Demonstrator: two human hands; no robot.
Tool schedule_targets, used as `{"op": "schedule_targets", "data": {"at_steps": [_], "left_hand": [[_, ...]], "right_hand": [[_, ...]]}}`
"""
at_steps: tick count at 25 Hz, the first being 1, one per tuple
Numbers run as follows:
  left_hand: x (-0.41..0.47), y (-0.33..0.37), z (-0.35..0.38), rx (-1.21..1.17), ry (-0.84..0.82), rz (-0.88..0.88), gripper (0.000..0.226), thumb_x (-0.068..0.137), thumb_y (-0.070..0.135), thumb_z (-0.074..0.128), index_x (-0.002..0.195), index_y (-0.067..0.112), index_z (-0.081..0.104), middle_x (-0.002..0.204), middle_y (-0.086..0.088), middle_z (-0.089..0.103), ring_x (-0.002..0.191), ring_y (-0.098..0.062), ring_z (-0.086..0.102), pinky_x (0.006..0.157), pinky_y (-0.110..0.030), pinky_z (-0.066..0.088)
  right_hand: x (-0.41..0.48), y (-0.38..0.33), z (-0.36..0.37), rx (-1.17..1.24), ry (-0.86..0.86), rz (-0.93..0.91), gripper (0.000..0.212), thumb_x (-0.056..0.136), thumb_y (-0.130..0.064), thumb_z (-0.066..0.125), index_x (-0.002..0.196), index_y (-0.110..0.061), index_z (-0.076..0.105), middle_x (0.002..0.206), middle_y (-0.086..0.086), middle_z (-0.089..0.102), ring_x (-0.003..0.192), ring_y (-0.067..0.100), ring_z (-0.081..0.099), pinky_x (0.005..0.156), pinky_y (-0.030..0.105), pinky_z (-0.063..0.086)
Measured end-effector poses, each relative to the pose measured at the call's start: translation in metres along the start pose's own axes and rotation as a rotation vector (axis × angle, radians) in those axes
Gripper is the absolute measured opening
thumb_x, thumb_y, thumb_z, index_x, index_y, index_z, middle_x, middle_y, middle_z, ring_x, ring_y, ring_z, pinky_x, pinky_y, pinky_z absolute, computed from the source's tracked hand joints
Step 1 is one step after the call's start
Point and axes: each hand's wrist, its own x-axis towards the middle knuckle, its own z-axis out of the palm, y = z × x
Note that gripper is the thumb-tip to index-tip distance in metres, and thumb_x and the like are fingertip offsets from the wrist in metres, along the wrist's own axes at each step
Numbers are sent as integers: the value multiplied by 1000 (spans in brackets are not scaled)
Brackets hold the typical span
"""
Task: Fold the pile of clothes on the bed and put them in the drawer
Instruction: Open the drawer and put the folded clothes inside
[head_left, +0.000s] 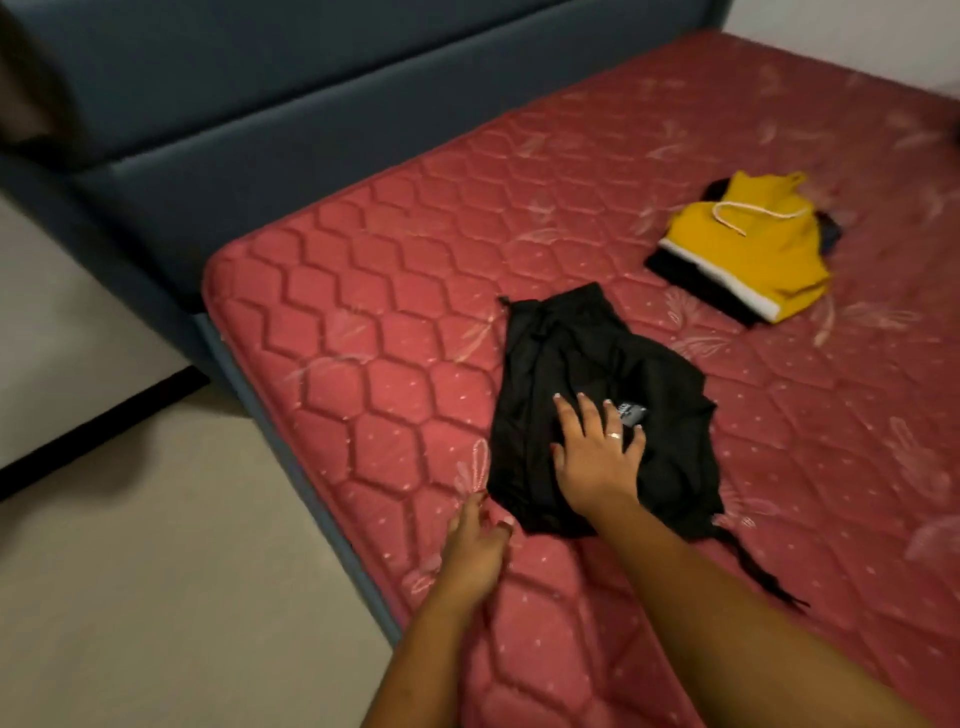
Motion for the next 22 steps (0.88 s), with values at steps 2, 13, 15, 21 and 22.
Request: {"op": "schedule_targets", "data": {"at_steps": [2,13,15,21,22], "left_hand": [[30,-5,19,-26,17,-41,76,70,41,58,139,14,43,139,-13,50,128,-25,47,109,-36,37],[102,42,55,305,101,-40,73,80,43,72,143,26,39,146,-20,30,135,-38,33,113,-41,29],[111,48,55,323,86,-25,91,75,43,77,148,21,27,144,-18,37,133,-36,37,112,-40,31],[117,53,71,-41,-130,-28,73,84,3,69,143,13,27,137,-6,49,112,-16,51,98,-26,41],[116,51,74,-93,-123,-40,68,85,0,66,142,14,32,135,-5,52,109,-17,54,93,-25,44]], "right_hand": [[25,43,-5,33,15,151,69,95,-43,45,152,-37,6,160,-4,9,147,28,4,113,60,8],[77,118,8,462,-153,660,116,69,-73,63,151,-34,-8,155,13,21,137,39,28,108,55,26],[85,121,9,489,-151,627,123,67,-69,70,152,-28,-9,152,15,27,136,38,30,108,51,29],[98,124,19,669,-130,485,106,63,-51,81,147,-21,23,138,11,48,125,34,48,103,43,41],[98,122,20,736,-142,460,97,63,-45,82,142,-20,31,132,9,54,120,32,53,99,41,44]]}}
